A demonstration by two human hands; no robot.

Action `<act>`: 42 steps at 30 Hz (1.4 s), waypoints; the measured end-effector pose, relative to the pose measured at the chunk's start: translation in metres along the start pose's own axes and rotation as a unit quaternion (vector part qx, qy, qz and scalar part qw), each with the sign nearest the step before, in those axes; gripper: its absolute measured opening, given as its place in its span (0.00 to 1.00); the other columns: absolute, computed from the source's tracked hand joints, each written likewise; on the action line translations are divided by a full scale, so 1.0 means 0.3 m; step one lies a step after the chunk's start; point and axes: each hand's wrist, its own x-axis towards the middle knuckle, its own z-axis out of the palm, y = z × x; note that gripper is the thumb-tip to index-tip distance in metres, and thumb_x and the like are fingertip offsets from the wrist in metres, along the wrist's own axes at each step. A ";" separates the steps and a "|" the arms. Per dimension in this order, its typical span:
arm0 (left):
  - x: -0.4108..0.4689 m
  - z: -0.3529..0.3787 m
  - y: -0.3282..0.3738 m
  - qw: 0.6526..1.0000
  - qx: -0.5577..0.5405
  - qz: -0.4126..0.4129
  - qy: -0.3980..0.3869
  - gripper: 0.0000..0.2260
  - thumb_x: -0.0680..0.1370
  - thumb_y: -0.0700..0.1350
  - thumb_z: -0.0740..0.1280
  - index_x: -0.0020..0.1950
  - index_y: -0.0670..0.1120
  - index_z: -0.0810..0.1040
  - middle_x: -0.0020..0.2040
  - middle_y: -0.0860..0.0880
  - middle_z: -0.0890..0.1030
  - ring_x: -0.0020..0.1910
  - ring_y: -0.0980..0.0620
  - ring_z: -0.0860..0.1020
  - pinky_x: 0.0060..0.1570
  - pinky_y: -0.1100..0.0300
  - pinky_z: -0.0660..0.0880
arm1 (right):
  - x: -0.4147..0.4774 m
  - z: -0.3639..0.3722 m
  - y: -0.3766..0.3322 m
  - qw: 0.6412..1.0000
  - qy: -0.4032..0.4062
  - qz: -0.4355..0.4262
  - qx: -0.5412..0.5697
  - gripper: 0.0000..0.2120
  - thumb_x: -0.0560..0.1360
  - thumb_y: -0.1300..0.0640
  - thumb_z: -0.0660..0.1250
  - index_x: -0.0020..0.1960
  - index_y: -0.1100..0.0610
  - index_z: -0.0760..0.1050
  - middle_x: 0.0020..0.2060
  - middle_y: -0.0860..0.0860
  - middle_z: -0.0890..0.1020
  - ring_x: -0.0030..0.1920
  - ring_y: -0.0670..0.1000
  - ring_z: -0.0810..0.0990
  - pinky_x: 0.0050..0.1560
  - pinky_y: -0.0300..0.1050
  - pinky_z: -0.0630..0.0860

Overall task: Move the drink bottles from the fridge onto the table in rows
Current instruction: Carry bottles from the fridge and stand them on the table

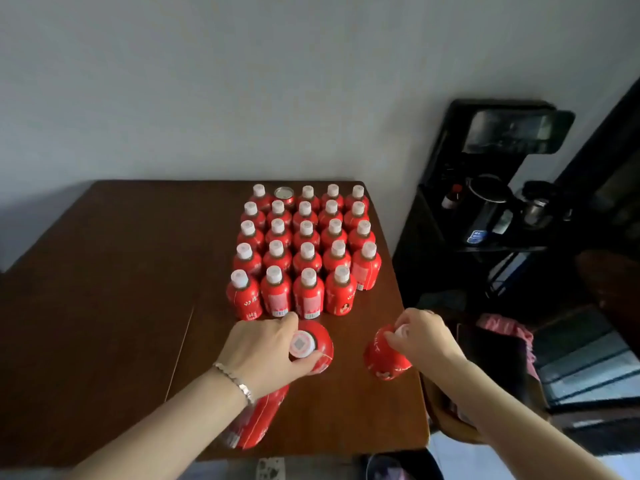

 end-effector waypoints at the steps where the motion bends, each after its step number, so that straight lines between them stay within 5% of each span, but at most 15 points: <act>1: 0.041 0.008 -0.037 1.000 -0.008 0.014 -0.013 0.18 0.69 0.69 0.57 0.40 0.54 0.64 0.28 0.57 0.66 0.27 0.56 0.67 0.24 0.67 0.55 | 0.043 0.019 -0.015 1.000 0.003 0.020 0.008 0.12 0.72 0.49 0.69 0.50 0.55 0.76 0.48 0.52 0.75 0.43 0.51 0.78 0.41 0.44 0.77; 5: 0.177 0.037 -0.140 0.995 -0.034 0.066 -0.072 0.20 0.69 0.69 0.55 0.44 0.53 0.66 0.38 0.56 0.77 0.35 0.54 0.77 0.33 0.62 0.70 | 0.198 0.072 -0.069 0.995 0.016 0.090 0.030 0.13 0.72 0.50 0.68 0.53 0.56 0.76 0.48 0.51 0.74 0.43 0.51 0.77 0.42 0.47 0.78; 10: 0.291 0.075 -0.183 0.987 -0.044 0.110 -0.104 0.20 0.69 0.70 0.54 0.40 0.53 0.61 0.34 0.57 0.70 0.31 0.55 0.69 0.32 0.62 0.63 | 0.361 0.100 -0.100 0.989 0.033 0.135 0.048 0.11 0.73 0.52 0.67 0.52 0.57 0.75 0.50 0.53 0.72 0.44 0.54 0.77 0.44 0.49 0.78; 13: 0.327 0.106 -0.195 0.983 -0.070 0.113 -0.123 0.20 0.68 0.71 0.53 0.40 0.54 0.62 0.34 0.57 0.73 0.32 0.56 0.73 0.32 0.62 0.67 | 0.435 0.129 -0.101 0.987 0.027 0.142 0.063 0.11 0.73 0.52 0.66 0.52 0.58 0.74 0.49 0.53 0.71 0.44 0.56 0.77 0.42 0.46 0.74; 17: 0.356 0.136 -0.191 0.981 -0.076 0.114 -0.139 0.20 0.69 0.70 0.54 0.39 0.54 0.61 0.35 0.57 0.74 0.32 0.57 0.72 0.30 0.64 0.65 | 0.474 0.160 -0.068 0.981 0.057 0.108 0.150 0.15 0.72 0.52 0.68 0.55 0.57 0.75 0.50 0.55 0.74 0.48 0.53 0.74 0.41 0.40 0.68; 19: 0.371 0.145 -0.183 0.980 -0.077 0.113 -0.144 0.20 0.69 0.70 0.55 0.39 0.54 0.61 0.35 0.56 0.75 0.32 0.56 0.73 0.27 0.65 0.61 | 0.467 0.165 -0.026 0.970 0.060 0.112 0.208 0.22 0.71 0.48 0.70 0.62 0.56 0.73 0.55 0.55 0.76 0.49 0.51 0.75 0.45 0.43 0.74; 22: 0.389 0.159 -0.173 0.980 -0.076 0.109 -0.147 0.19 0.69 0.69 0.56 0.40 0.53 0.61 0.35 0.56 0.76 0.32 0.56 0.73 0.26 0.67 0.56 | 0.444 0.196 0.034 0.946 -0.041 0.175 0.269 0.26 0.71 0.47 0.71 0.64 0.55 0.70 0.51 0.55 0.78 0.46 0.53 0.81 0.41 0.46 0.80; 25: 0.404 0.171 -0.160 0.981 -0.074 0.109 -0.142 0.19 0.69 0.68 0.56 0.40 0.54 0.61 0.33 0.57 0.71 0.29 0.57 0.68 0.25 0.68 0.54 | 0.448 0.222 0.047 0.895 -0.076 0.207 0.388 0.16 0.71 0.61 0.71 0.58 0.62 0.75 0.40 0.55 0.83 0.40 0.54 0.82 0.43 0.50 0.80; 29: 0.411 0.186 -0.151 0.981 -0.071 0.107 -0.146 0.19 0.70 0.69 0.55 0.41 0.53 0.61 0.33 0.57 0.70 0.31 0.56 0.72 0.28 0.64 0.60 | 0.451 0.221 0.040 0.932 -0.066 0.198 0.295 0.07 0.66 0.60 0.74 0.44 0.57 0.80 0.37 0.52 0.85 0.38 0.49 0.83 0.42 0.45 0.80; 32: 0.407 0.194 -0.152 0.980 -0.075 0.119 -0.137 0.19 0.70 0.68 0.56 0.41 0.52 0.61 0.32 0.56 0.70 0.30 0.55 0.70 0.27 0.64 0.58 | 0.420 0.201 0.024 0.918 -0.241 0.232 0.211 0.08 0.68 0.62 0.72 0.46 0.62 0.78 0.36 0.53 0.81 0.34 0.48 0.78 0.40 0.41 0.78; 34: 0.404 0.192 -0.155 0.980 -0.085 0.129 -0.129 0.19 0.71 0.67 0.57 0.42 0.51 0.63 0.34 0.55 0.74 0.29 0.55 0.69 0.26 0.65 0.55 | 0.371 0.204 -0.028 0.909 -0.353 0.147 0.168 0.20 0.66 0.61 0.74 0.56 0.56 0.72 0.43 0.51 0.78 0.42 0.48 0.77 0.51 0.45 0.79; 37: 0.395 0.203 -0.166 0.983 -0.052 0.153 -0.087 0.20 0.69 0.65 0.61 0.45 0.49 0.72 0.36 0.54 0.80 0.32 0.53 0.77 0.30 0.64 0.59 | 0.280 0.275 -0.138 0.952 -0.267 -0.071 0.129 0.46 0.57 0.51 0.77 0.70 0.42 0.58 0.61 0.41 0.70 0.58 0.46 0.75 0.54 0.42 0.79; 42: 0.352 0.226 -0.215 0.985 -0.070 0.134 -0.086 0.19 0.69 0.62 0.63 0.49 0.49 0.75 0.40 0.52 0.82 0.38 0.49 0.80 0.35 0.60 0.66 | 0.201 0.390 -0.253 0.979 -0.118 -0.084 0.143 0.33 0.62 0.47 0.68 0.66 0.41 0.65 0.58 0.41 0.73 0.57 0.49 0.78 0.53 0.40 0.74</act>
